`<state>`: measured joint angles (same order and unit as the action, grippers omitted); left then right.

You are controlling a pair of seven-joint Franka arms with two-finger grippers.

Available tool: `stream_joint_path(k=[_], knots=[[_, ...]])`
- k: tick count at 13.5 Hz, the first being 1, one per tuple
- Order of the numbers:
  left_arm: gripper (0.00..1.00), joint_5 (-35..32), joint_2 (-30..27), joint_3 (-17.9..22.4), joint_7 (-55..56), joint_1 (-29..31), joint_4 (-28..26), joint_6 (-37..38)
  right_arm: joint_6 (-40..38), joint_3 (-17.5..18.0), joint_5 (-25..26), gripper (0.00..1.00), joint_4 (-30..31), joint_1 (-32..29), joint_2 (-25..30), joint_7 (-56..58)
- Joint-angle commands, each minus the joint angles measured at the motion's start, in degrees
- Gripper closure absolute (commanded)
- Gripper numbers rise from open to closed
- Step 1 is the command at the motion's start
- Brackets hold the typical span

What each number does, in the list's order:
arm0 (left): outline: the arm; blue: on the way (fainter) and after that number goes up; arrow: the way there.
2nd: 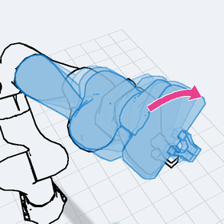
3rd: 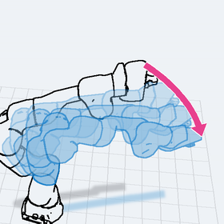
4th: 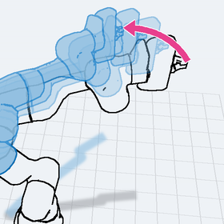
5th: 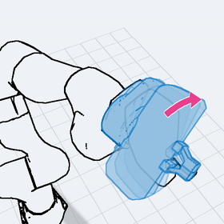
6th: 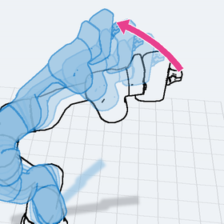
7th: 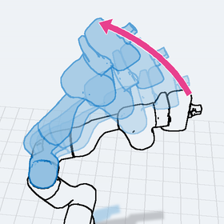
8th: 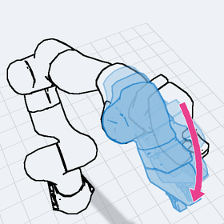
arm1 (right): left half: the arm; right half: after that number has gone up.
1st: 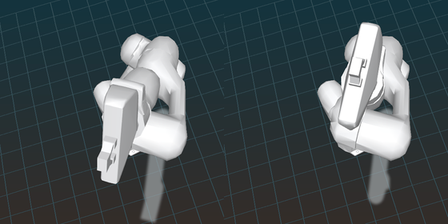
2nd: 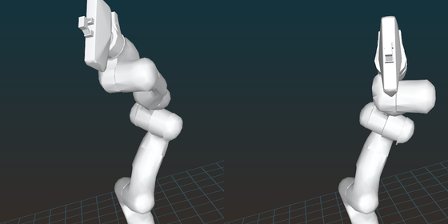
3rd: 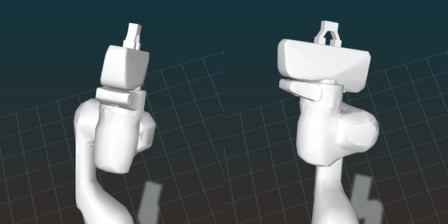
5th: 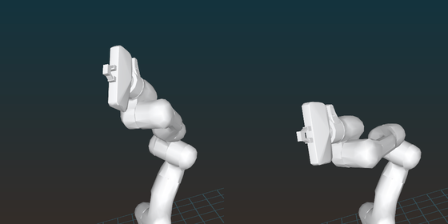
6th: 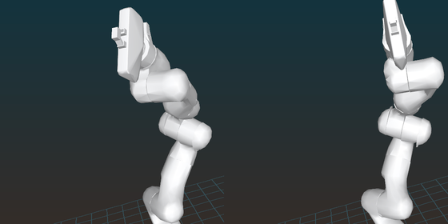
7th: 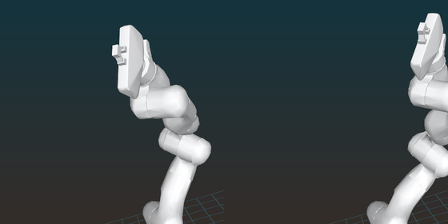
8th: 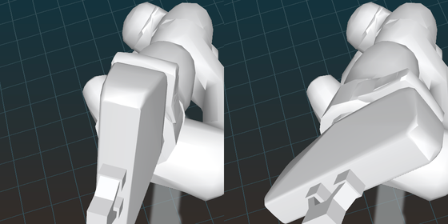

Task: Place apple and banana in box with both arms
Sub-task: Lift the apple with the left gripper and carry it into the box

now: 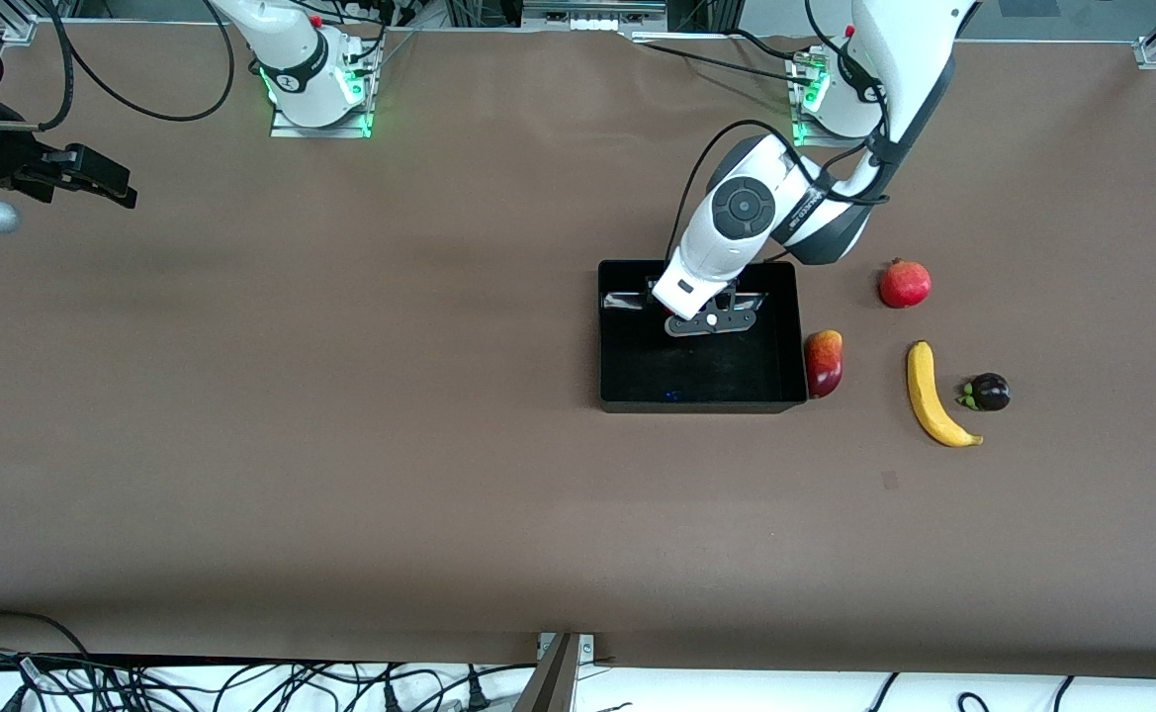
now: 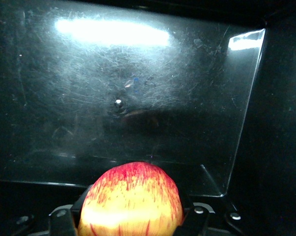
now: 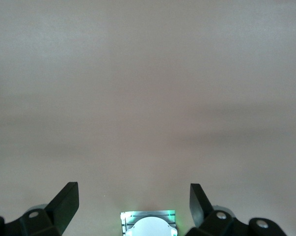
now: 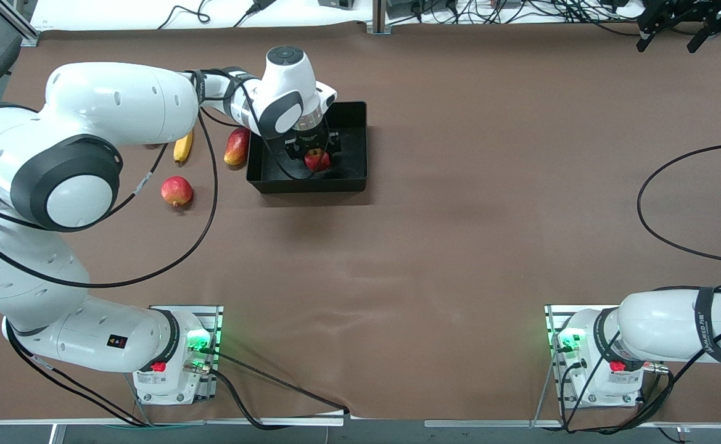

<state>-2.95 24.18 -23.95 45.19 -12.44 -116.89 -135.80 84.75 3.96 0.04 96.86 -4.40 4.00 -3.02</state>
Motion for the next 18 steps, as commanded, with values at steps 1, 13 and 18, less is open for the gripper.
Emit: stream_joint_path(k=[1,13,18], knots=[[1.00,-2.1,1.2,-0.5,1.8,0.4,-0.3,-2.5,-1.1,0.6,-0.2,0.00,-1.1,-0.9,-0.4,0.2],[1.00,-11.7,7.5,-0.6,8.0,0.1,0.3,-7.1,-1.1,0.7,-0.2,0.00,-1.1,-0.8,-0.5,0.1],[1.00,-12.5,8.6,-0.5,8.1,0.0,0.3,-8.3,-1.1,0.6,-0.2,0.00,-1.1,-0.8,-0.5,0.2]])
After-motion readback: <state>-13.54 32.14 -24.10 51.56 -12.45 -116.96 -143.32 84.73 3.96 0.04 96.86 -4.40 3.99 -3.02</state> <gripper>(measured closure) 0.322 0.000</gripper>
